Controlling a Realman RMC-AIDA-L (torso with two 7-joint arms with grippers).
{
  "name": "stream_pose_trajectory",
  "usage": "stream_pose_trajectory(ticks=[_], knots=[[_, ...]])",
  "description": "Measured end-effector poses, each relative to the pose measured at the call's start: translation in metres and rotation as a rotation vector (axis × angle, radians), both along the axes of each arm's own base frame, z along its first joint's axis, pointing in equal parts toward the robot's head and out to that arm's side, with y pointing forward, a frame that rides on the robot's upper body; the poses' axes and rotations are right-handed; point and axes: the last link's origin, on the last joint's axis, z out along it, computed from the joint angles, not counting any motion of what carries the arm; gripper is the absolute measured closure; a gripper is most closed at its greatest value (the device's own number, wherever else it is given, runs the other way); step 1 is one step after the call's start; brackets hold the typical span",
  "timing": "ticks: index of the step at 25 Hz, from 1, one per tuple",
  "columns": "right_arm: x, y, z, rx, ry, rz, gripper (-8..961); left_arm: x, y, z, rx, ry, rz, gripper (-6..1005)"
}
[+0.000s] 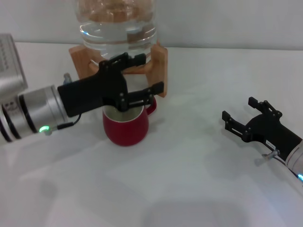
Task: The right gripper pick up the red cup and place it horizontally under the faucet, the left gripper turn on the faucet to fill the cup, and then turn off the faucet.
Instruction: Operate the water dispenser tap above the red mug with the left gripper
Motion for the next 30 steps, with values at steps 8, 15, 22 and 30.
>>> stream_pose_trajectory(ticks=[8, 15, 22, 30], knots=[[0.0, 0.001, 0.0, 0.001, -0.001, -0.002, 78, -0.022, -0.01, -0.016, 0.063, 0.035, 0.066, 129], [0.0, 0.001, -0.001, -0.003, -0.002, -0.004, 78, -0.025, -0.01, -0.016, 0.07, 0.053, 0.077, 129], [-0.001, 0.0, -0.002, -0.008, -0.004, -0.001, 78, -0.015, -0.003, -0.017, 0.043, 0.068, 0.038, 129], [-0.001, 0.001, -0.002, -0.006, -0.002, -0.003, 78, 0.024, 0.011, -0.006, 0.032, 0.028, -0.128, 129]])
